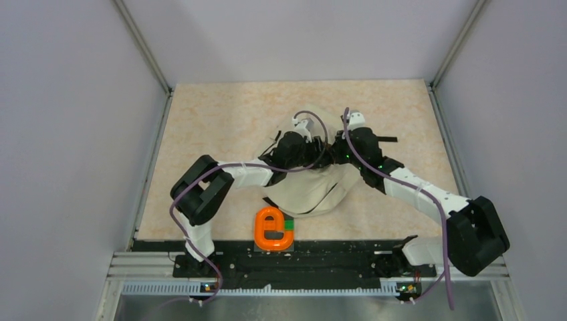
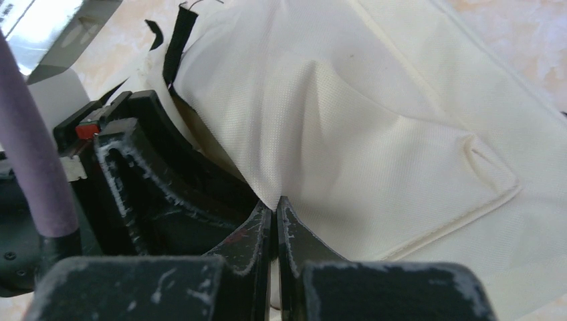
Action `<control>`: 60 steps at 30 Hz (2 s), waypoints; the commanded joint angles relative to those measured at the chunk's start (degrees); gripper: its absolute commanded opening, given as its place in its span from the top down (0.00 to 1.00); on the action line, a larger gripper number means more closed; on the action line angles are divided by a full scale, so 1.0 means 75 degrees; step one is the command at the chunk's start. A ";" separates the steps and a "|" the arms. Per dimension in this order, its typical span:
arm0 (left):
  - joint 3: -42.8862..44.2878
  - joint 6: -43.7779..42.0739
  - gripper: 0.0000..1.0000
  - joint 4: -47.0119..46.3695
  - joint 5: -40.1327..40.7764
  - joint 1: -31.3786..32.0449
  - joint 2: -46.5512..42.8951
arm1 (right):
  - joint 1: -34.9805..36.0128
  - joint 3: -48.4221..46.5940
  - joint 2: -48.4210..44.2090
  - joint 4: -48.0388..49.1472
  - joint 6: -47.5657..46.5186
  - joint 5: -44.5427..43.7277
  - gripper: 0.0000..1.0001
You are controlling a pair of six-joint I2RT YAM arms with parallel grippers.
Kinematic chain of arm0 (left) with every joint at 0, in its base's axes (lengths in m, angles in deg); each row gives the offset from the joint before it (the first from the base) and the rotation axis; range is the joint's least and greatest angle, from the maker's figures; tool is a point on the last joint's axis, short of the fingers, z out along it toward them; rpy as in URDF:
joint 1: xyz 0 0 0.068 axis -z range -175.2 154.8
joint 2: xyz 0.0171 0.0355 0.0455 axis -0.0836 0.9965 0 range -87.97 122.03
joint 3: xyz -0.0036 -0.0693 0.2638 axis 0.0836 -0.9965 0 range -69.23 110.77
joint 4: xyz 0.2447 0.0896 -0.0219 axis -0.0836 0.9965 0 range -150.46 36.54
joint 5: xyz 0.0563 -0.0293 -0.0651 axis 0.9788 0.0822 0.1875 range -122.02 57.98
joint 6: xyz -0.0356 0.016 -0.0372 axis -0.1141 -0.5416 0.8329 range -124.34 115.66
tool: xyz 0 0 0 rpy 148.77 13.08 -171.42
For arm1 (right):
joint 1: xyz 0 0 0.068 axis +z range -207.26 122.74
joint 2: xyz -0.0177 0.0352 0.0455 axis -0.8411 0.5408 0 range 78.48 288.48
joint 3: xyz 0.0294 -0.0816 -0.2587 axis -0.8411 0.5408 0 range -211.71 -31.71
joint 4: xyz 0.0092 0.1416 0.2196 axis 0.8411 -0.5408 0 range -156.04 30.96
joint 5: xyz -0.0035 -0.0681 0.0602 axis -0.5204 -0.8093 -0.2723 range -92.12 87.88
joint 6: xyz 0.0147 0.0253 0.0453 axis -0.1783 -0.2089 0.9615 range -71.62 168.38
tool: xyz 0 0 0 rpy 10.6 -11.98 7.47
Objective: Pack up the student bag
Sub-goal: Place the stationery in the student bag, then zip the student bag at the center of the board.
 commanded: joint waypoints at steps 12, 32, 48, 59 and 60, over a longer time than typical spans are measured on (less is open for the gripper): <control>-0.1065 -0.1015 0.26 0.2736 0.1972 -0.0190 -0.3226 | 0.0136 0.0045 -0.0085 -0.0333 -0.0173 0.0838 1.00; -0.1289 -0.0322 0.22 0.3040 0.0632 -0.2401 -0.4134 | 0.0483 -0.0266 0.0002 -0.1698 -0.0264 0.0904 0.71; -0.1498 -0.0124 0.22 0.2693 0.0030 -0.2676 -0.3771 | 0.0484 -0.1251 -0.0246 -0.1565 -0.0256 0.0774 0.56; -0.1809 -0.0067 0.22 0.2708 -0.0130 -0.2783 -0.3885 | 0.0478 -0.1671 0.1307 -0.1073 -0.0600 0.0319 0.92; -0.1830 -0.0067 0.22 0.2708 -0.0130 -0.2791 -0.3884 | 0.0483 -0.1643 0.1379 -0.1091 -0.0615 0.0429 0.96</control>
